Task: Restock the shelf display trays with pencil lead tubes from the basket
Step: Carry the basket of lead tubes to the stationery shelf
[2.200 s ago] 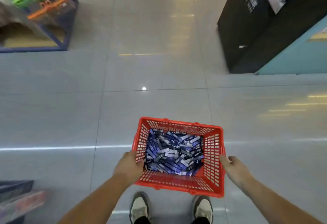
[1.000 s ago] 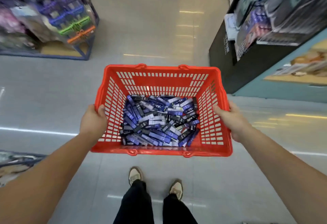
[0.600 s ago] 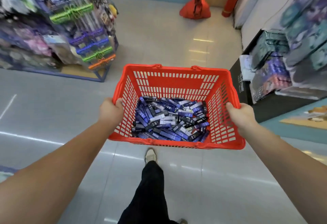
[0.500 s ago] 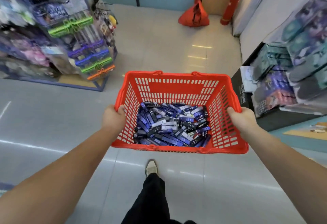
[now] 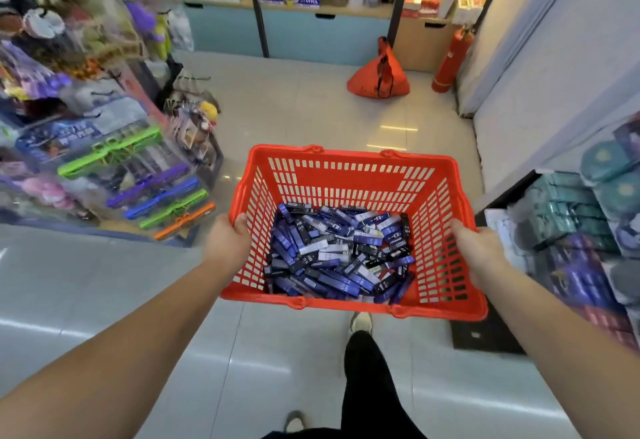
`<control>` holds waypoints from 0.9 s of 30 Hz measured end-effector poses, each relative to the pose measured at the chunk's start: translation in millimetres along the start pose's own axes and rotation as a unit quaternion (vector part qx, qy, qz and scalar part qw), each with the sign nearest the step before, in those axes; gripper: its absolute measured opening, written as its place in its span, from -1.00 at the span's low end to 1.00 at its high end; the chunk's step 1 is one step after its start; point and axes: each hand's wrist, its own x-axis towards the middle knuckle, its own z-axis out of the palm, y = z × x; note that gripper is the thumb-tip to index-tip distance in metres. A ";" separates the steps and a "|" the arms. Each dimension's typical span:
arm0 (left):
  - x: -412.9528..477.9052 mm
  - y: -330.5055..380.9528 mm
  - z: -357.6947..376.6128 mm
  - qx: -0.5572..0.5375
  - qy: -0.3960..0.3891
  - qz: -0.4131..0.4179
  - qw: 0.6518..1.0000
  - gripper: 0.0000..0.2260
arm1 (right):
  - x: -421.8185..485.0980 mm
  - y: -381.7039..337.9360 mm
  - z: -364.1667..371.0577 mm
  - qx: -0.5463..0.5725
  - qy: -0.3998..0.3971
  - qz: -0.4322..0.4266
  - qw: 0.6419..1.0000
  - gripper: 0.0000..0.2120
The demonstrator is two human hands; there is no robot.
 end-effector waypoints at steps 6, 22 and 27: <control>89.7 70.4 20.0 0.027 0.042 0.007 0.999 -0.62 | 97.2 -80.3 27.2 -0.036 -0.032 -0.040 0.998 -0.64; 427.0 205.8 12.2 0.024 0.054 0.018 0.998 -0.60 | 310.1 -312.3 221.6 -0.097 -0.058 -0.009 0.994 -0.49; 536.5 265.5 -2.9 0.010 0.049 0.012 0.999 -0.60 | 368.4 -414.6 283.1 -0.099 -0.042 -0.010 0.994 -0.50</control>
